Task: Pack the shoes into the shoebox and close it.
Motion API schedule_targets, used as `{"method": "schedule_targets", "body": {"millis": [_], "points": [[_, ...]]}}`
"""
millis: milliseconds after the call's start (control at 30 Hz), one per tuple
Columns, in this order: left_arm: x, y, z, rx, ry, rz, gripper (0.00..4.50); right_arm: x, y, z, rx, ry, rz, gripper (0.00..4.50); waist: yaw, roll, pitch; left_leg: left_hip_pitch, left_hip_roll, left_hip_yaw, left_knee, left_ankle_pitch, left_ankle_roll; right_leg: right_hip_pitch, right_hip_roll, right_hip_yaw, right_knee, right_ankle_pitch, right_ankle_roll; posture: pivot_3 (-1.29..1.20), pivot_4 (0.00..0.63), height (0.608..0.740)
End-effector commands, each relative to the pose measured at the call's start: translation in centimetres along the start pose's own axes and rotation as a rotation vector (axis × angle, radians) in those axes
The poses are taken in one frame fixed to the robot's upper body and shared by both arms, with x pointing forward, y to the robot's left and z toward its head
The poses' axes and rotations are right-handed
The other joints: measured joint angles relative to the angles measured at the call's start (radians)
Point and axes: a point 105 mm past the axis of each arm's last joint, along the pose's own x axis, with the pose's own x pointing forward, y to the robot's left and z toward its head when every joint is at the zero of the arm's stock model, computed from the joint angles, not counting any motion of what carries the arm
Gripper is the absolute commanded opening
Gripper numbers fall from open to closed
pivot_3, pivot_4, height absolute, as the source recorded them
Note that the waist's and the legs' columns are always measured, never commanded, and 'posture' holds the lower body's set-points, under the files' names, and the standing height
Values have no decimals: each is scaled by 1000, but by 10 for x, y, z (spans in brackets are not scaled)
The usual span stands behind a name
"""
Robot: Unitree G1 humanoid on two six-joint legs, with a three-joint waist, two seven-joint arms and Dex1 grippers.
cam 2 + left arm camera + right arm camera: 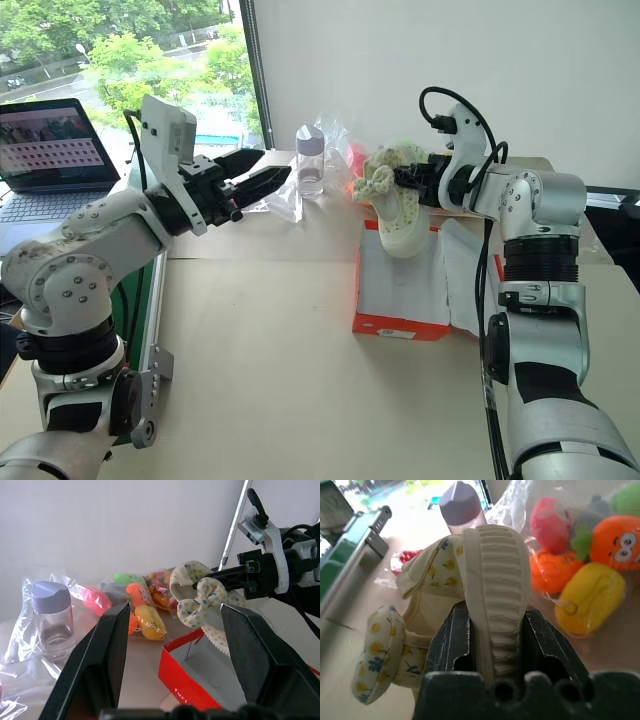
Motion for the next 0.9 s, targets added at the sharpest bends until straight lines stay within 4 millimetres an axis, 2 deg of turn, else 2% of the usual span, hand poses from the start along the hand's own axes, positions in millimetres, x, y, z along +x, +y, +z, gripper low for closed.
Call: {"method": "schedule_targets", "body": {"millis": [33,167,267,433,733,900], "points": [[1,-8,-1,30,-25,6,3063,-14,0,-5,-41,46,-19,796,2,0,0,0,0,0,0,0,0,0,0,0,0,0,0,0,150,740],[3,-9,-10,30,-12,13,3063,-20,-9,-26,-35,121,-68,796,4,0,0,1,0,0,0,0,1,0,0,0,0,0,0,0,150,740],[6,-8,-12,28,-13,20,3063,-23,-17,-55,-7,192,-96,796,5,0,0,1,0,0,1,1,1,1,0,0,0,0,0,0,150,740],[11,-12,-13,32,-14,6,3063,-23,-33,-81,5,225,-165,796,5,0,0,2,0,0,2,1,2,2,0,1,0,0,0,0,150,740],[15,-15,-9,35,-20,2,3063,-3,-64,-99,-47,195,-309,796,2,0,0,6,0,1,2,1,2,4,2,2,0,-1,3,0,150,740],[14,-16,-8,49,-16,6,3063,12,-64,-102,-187,195,-318,796,1,0,0,6,0,1,2,1,2,5,1,3,0,0,2,0,150,740]]}}
